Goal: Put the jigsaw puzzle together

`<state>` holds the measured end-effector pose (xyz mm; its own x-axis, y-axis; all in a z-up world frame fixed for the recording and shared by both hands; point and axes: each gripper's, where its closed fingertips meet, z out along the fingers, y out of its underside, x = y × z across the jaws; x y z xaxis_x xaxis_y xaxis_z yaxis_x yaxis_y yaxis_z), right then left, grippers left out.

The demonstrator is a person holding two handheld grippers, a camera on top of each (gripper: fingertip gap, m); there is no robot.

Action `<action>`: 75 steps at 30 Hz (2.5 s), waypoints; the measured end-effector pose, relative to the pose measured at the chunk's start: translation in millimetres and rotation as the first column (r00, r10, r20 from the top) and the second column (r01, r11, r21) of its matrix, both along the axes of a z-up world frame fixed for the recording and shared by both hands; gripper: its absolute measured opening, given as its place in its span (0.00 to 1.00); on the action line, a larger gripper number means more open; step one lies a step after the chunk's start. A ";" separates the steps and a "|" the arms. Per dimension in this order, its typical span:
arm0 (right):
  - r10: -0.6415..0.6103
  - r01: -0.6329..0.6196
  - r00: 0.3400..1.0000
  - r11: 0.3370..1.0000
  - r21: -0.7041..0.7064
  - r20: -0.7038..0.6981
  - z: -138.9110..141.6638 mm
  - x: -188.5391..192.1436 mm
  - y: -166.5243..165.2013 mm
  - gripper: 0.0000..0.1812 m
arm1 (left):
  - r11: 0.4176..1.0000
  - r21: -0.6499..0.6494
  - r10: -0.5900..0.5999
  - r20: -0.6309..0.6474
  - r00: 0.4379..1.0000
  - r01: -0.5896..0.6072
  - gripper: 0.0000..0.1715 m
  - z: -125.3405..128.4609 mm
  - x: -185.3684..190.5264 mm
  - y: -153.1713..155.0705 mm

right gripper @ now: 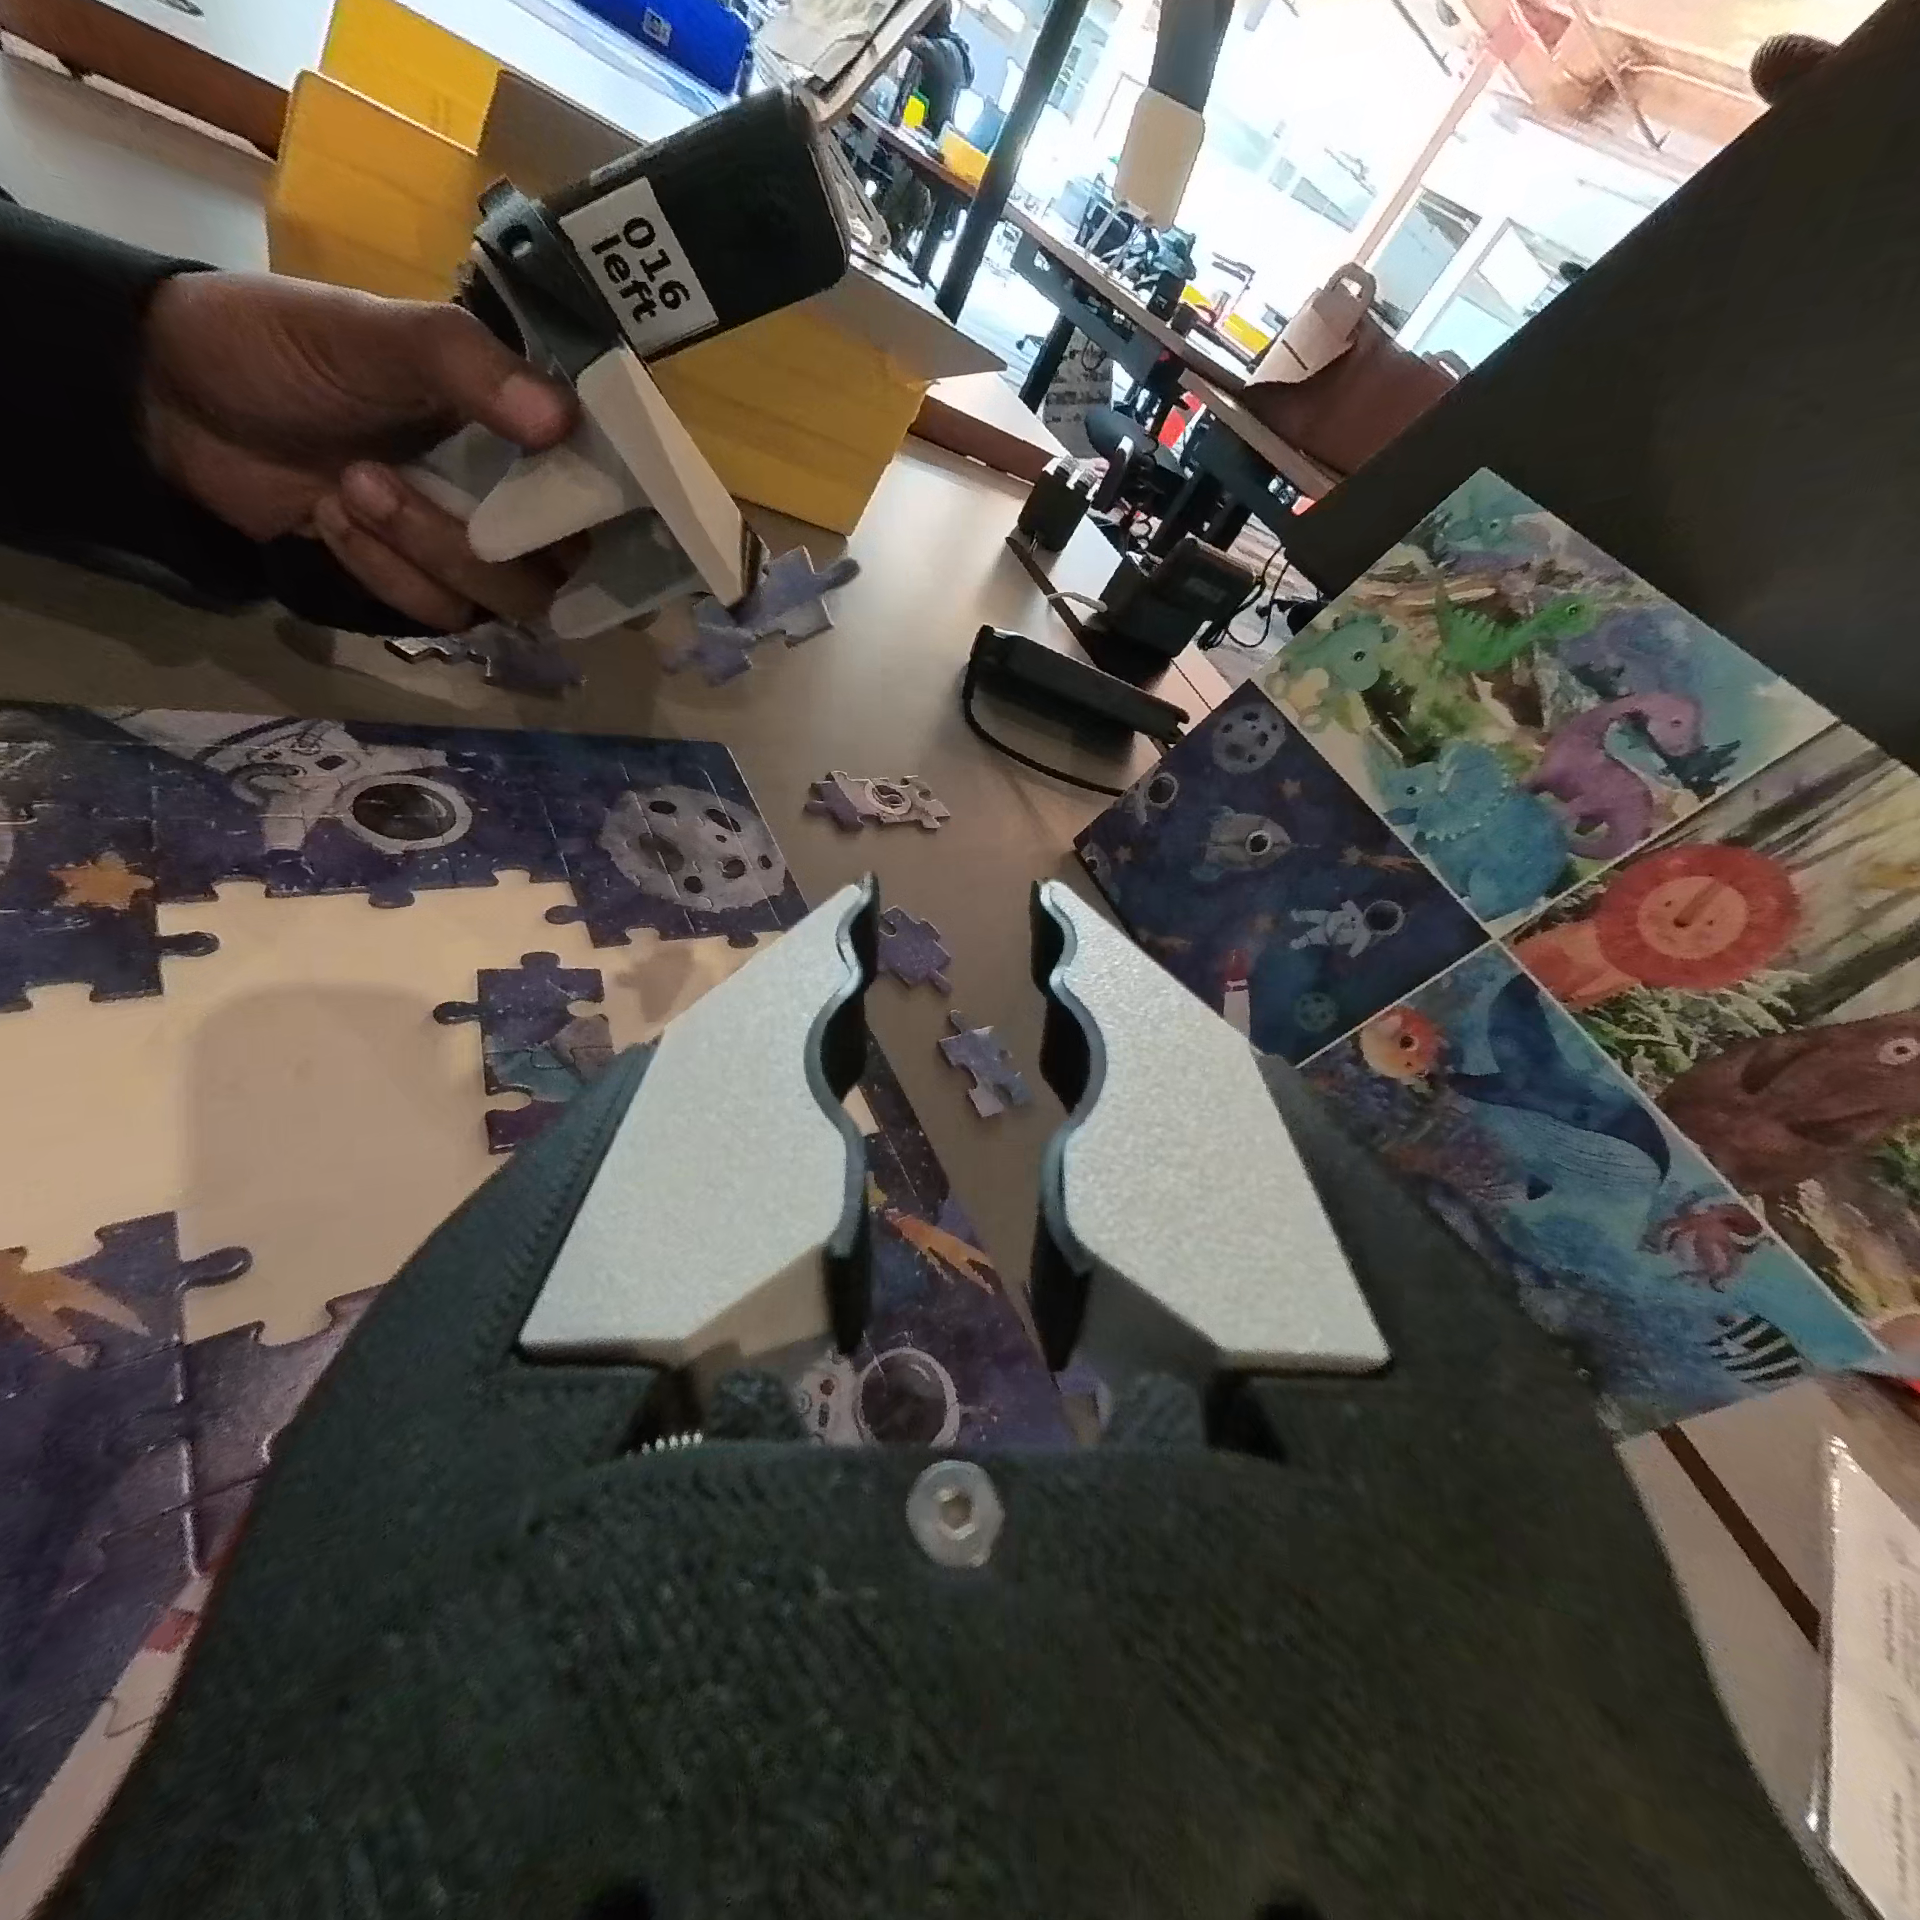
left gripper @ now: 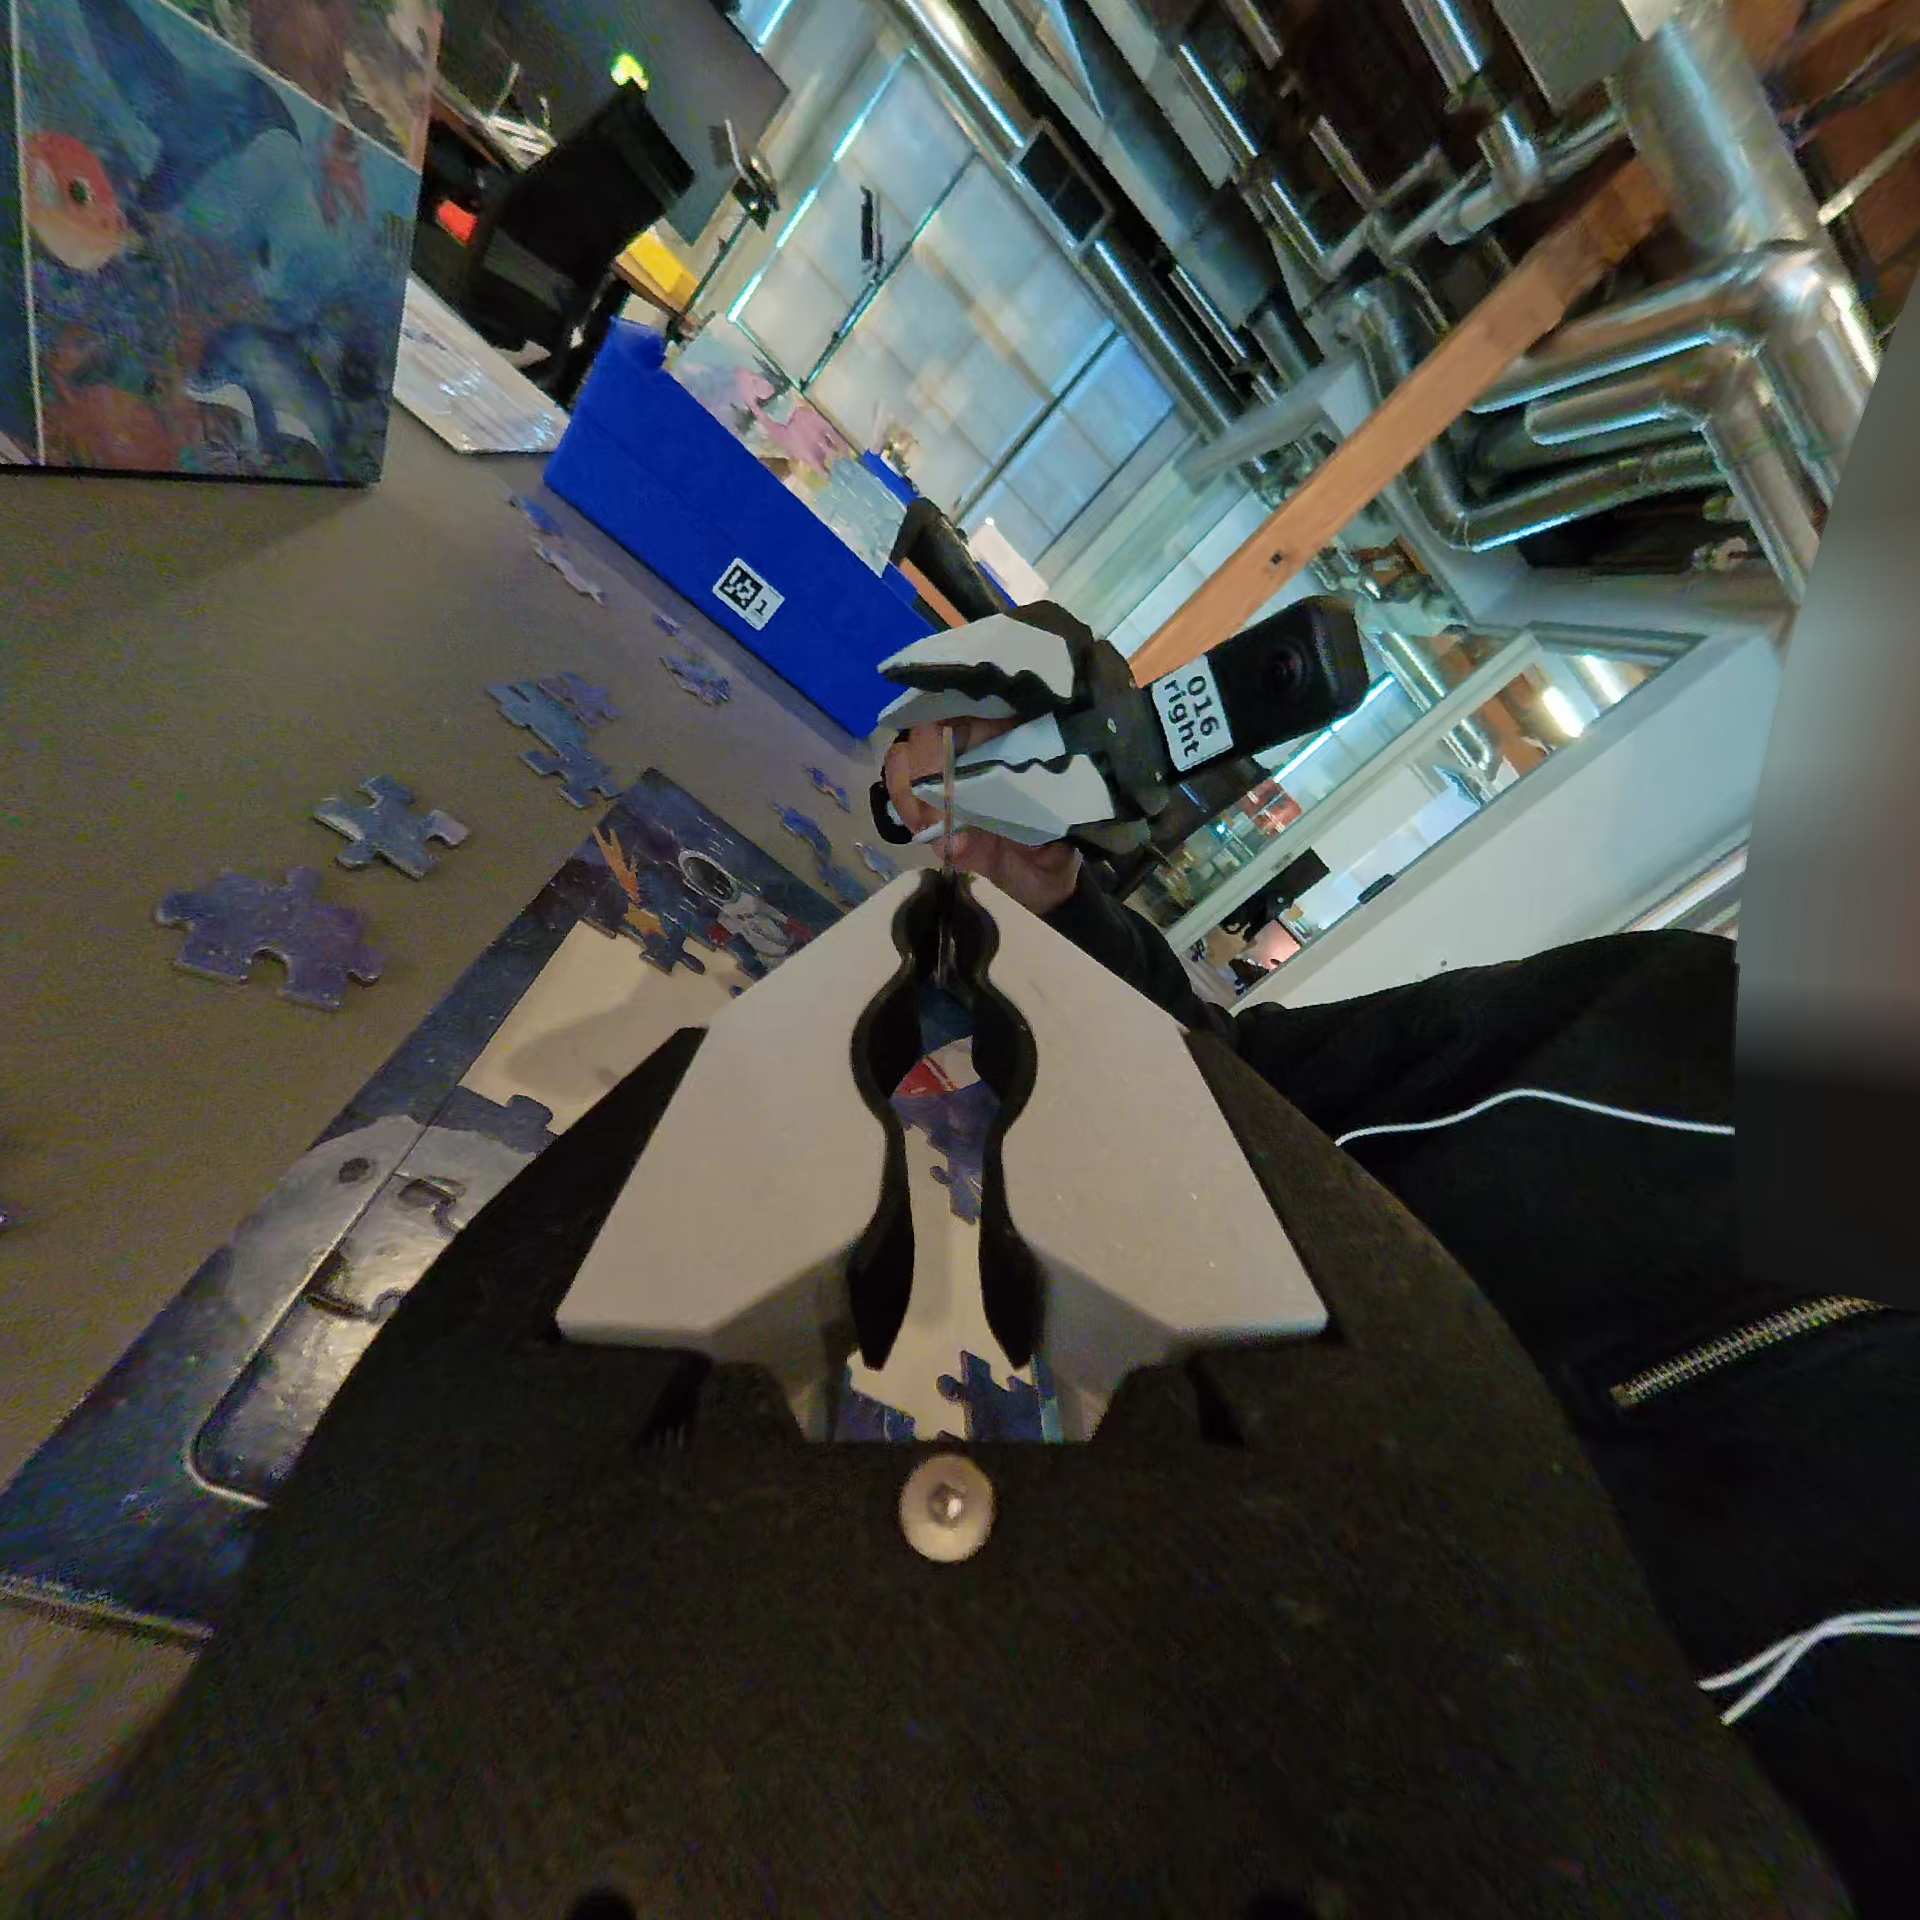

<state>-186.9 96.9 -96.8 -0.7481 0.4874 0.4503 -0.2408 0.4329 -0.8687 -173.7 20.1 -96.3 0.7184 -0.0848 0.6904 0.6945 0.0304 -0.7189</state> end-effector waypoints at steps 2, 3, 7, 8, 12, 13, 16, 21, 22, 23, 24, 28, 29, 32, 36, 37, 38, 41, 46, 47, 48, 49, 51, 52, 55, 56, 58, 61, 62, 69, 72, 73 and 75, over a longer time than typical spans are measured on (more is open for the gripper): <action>-0.002 0.002 1.000 1.000 0.004 0.002 -1.3 -0.5 0.0 0.15 | 1.000 -0.005 -0.003 -0.002 1.000 0.003 0.00 -0.7 0.6 0.6; -0.001 0.001 1.000 1.000 0.004 0.004 -1.9 -0.7 -0.2 0.15 | 1.000 -0.006 -0.004 -0.003 1.000 0.004 0.00 -0.8 0.9 0.8; -0.001 0.001 1.000 1.000 0.012 0.018 -6.2 -1.8 -0.3 0.15 | 1.000 -0.010 -0.001 -0.006 1.000 0.001 0.00 -1.3 0.4 0.5; -0.001 0.001 1.000 1.000 0.014 0.019 -6.8 -2.0 -0.1 0.15 | 1.000 -0.010 -0.001 -0.005 1.000 0.001 0.00 -1.3 0.3 0.5; -0.001 0.000 1.000 1.000 0.016 0.013 -5.8 -1.2 -0.2 0.15 | 1.000 -0.006 0.003 -0.008 1.000 -0.003 0.00 -0.5 -0.1 -0.1; -0.001 0.001 1.000 1.000 0.016 0.012 -5.3 -1.2 -0.2 0.15 | 1.000 -0.004 0.009 -0.013 1.000 -0.009 0.00 0.4 -0.8 -0.6; -0.008 0.008 1.000 1.000 0.015 -0.001 -3.4 -1.5 0.9 0.13 | 0.999 0.002 0.040 -0.033 0.999 -0.040 0.00 3.0 -4.3 -3.4; -0.015 0.015 1.000 1.000 0.020 -0.003 -3.8 -2.4 1.1 0.13 | 0.995 -0.035 0.085 -0.101 0.991 -0.089 0.00 2.1 -7.6 -4.8; -0.017 0.017 1.000 1.000 0.021 -0.005 -4.0 -2.6 1.0 0.13 | 0.995 -0.039 0.088 -0.108 0.990 -0.092 0.00 1.8 -7.5 -4.6; -0.019 0.019 1.000 1.000 0.023 -0.007 -4.1 -2.8 0.8 0.13 | 0.995 -0.042 0.088 -0.111 0.990 -0.093 0.00 1.6 -7.5 -4.4; -0.020 0.020 1.000 1.000 0.023 -0.008 -4.0 -2.8 0.7 0.13 | 0.995 -0.041 0.088 -0.111 0.990 -0.093 0.00 1.9 -7.3 -4.3; -0.019 0.019 1.000 1.000 0.015 -0.010 -2.2 -2.4 0.0 0.13 | 0.995 -0.032 0.093 -0.106 0.990 -0.096 0.00 2.8 -8.4 -5.5; -0.020 0.020 1.000 1.000 0.015 -0.010 -2.1 -2.6 0.3 0.13 | 0.995 -0.031 0.094 -0.104 0.990 -0.098 0.00 3.0 -8.7 -5.7; -0.036 0.036 0.999 0.999 0.017 -0.019 -0.5 -4.5 3.4 0.16 | 0.995 -0.029 0.093 -0.101 0.990 -0.097 0.00 3.0 -8.7 -5.9; -0.250 0.263 0.951 0.963 0.051 -0.181 27.0 -21.5 56.5 0.19 | 0.994 -0.031 0.098 -0.104 0.990 -0.102 0.00 3.0 -9.8 -7.2; -0.321 0.328 0.922 0.945 -0.001 -0.218 41.2 -22.4 79.5 0.19 | 0.993 -0.030 0.107 -0.104 0.989 -0.110 0.00 3.2 -11.4 -8.8; -0.382 0.374 0.894 0.924 -0.079 -0.234 55.1 -20.4 102.9 0.19 | 0.993 -0.025 0.116 -0.102 0.988 -0.120 0.00 3.9 -13.4 -11.0; -0.492 0.424 0.846 0.854 -0.303 -0.203 79.7 -3.6 165.4 0.18 | 0.990 0.007 0.141 -0.078 0.987 -0.141 0.00 7.8 -19.1 -17.3; -0.546 0.492 0.834 0.801 -0.342 -0.078 62.7 32.0 222.0 0.15 | 0.986 0.083 0.146 0.010 0.989 -0.146 0.00 12.8 -25.2 -24.6; -0.535 0.504 0.844 0.817 -0.279 -0.042 48.6 36.6 223.9 0.16 | 0.985 0.093 0.144 0.025 0.989 -0.145 0.00 13.2 -26.0 -25.4; -0.515 0.506 0.857 0.840 -0.195 0.002 31.0 41.0 223.1 0.18 | 0.985 0.098 0.142 0.035 0.989 -0.145 0.00 13.1 -26.4 -25.6; -0.501 0.504 0.864 0.858 -0.099 0.055 11.2 45.3 222.4 0.21 | 0.985 0.100 0.138 0.042 0.990 -0.142 0.00 12.7 -26.2 -25.1; -0.505 0.499 0.849 0.863 0.080 0.156 -26.6 52.6 225.4 0.26 | 0.987 0.094 0.125 0.047 0.991 -0.129 0.00 11.1 -24.5 -22.8; -0.508 0.486 0.840 0.861 0.151 0.191 -41.7 56.4 226.7 0.27 | 0.989 0.089 0.118 0.047 0.992 -0.122 0.00 9.9 -23.6 -21.3; -0.464 0.388 0.818 0.881 0.269 0.341 -77.3 70.1 221.9 0.23 | 0.991 0.067 0.110 0.043 0.993 -0.112 0.00 5.1 -22.0 -17.5; -0.445 0.356 0.802 0.892 0.278 0.399 -86.2 73.8 219.3 0.24 | 0.992 0.059 0.109 0.042 0.993 -0.112 0.00 3.4 -21.8 -16.6; -0.405 0.302 0.763 0.912 0.277 0.504 -101.1 78.5 215.5 0.26 | 0.993 0.048 0.110 0.040 0.993 -0.112 0.00 0.8 -22.0 -15.8; -0.354 0.255 0.735 0.934 0.248 0.578 -112.0 78.7 214.7 0.26 | 0.993 0.043 0.113 0.040 0.993 -0.114 0.00 -0.7 -22.6 -16.0; -0.336 0.248 0.733 0.942 0.228 0.591 -111.4 78.2 215.3 0.26 | 0.992 0.044 0.113 0.042 0.993 -0.115 0.00 -0.8 -23.0 -16.4; -0.307 0.208 0.732 0.951 0.230 0.608 -114.0 77.5 217.5 0.24 | 0.992 0.040 0.117 0.059 0.991 -0.119 0.00 -4.5 -25.7 -17.4; -0.292 0.188 0.739 0.955 0.230 0.608 -114.0 78.3 211.5 0.22 | 0.994 0.026 0.106 0.057 0.993 -0.108 0.00 -7.4 -23.7 -14.6; -0.288 0.183 0.740 0.956 0.231 0.608 -114.0 78.2 210.1 0.21 | 0.994 0.020 0.103 0.055 0.993 -0.104 0.00 -8.6 -23.2 -13.6; -0.282 0.174 0.742 0.957 0.231 0.608 -113.8 78.3 207.3 0.18 | 0.995 0.011 0.098 0.053 0.994 -0.099 0.00 -10.2 -22.1 -12.2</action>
<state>-108.6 304.2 -210.7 -0.7616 0.6481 -0.0005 0.4593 0.5392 -0.7059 -195.8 7.9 -106.4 0.6870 -0.0252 0.7262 0.7239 0.1103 -0.6810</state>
